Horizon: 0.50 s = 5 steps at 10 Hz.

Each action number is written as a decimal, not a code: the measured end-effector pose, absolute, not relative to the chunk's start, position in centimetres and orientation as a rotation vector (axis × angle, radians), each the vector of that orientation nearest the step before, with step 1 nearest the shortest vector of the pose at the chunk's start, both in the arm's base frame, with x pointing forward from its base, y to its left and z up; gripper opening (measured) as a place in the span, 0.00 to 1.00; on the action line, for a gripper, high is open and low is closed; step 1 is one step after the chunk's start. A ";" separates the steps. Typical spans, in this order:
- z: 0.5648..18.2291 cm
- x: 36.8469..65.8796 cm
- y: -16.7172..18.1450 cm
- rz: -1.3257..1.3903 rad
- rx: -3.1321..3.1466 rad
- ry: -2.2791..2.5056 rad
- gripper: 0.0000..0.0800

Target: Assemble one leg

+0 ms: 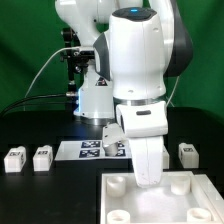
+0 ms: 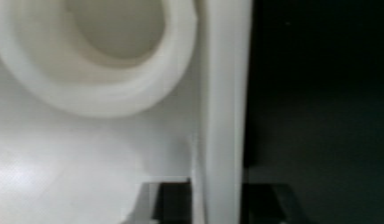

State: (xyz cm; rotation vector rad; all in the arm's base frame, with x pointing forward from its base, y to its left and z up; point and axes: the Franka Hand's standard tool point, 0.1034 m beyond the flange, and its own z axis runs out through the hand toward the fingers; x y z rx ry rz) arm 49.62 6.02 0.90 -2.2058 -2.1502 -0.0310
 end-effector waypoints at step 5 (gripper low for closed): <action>0.9 49.6 5.9 -0.030 -2.208 -2.148 0.71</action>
Offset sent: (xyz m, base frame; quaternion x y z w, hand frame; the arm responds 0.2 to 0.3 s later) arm 0.0000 0.0000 0.0000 0.0000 0.0000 0.0000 1.0000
